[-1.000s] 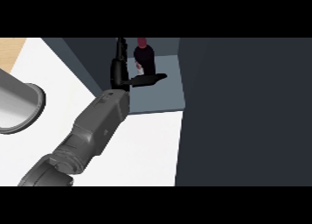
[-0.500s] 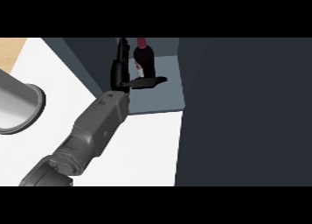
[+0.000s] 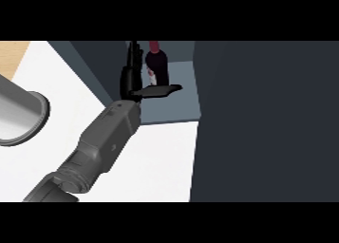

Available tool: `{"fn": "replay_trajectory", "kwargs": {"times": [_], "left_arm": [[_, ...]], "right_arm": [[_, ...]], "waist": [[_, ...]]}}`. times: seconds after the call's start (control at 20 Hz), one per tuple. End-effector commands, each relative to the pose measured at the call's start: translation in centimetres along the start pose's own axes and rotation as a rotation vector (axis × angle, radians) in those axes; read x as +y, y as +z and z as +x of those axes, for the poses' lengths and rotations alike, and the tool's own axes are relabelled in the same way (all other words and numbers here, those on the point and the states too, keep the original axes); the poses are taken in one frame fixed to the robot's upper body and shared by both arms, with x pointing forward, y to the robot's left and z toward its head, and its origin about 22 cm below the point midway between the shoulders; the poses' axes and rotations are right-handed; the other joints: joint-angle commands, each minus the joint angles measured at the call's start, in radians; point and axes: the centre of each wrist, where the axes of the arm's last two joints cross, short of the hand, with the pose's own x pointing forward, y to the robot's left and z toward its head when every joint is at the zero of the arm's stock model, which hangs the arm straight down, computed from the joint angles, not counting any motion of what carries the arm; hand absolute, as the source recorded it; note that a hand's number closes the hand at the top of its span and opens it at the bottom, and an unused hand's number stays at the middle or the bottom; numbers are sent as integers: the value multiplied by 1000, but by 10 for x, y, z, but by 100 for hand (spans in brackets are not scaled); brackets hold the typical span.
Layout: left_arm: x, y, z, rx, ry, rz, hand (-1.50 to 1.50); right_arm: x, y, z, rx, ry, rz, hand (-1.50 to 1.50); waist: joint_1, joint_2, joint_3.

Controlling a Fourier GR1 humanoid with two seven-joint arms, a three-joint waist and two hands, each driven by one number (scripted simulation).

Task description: Pick up the wine, place it into the cabinet and close the cabinet

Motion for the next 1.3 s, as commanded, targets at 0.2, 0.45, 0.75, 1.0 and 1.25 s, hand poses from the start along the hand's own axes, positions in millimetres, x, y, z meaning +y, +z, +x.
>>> {"fn": "replay_trajectory", "kwargs": {"times": [0.2, 0.45, 0.75, 1.0, 1.25], "left_arm": [[4, 24, -12, 35, 46, 49, -150], [-12, 66, -17, 46, 61, -2, -150], [-40, 109, -3, 57, 46, -19, -150], [-57, 139, 19, 6, 53, -36, -150], [-57, 168, 34, 9, 90, -56, -150]], "right_arm": [[0, 8, 4, -26, -10, 2, -150], [-3, 7, 5, 8, 15, -40, -150], [-6, 30, 18, 6, 40, -54, -150], [-11, 23, 13, -4, 29, -80, -150], [-12, 28, 14, -9, 49, -83, -150]], "waist": [[14, -11, 2], [44, -16, 2], [67, -22, 3], [82, -21, 3], [82, -19, 3]]}}
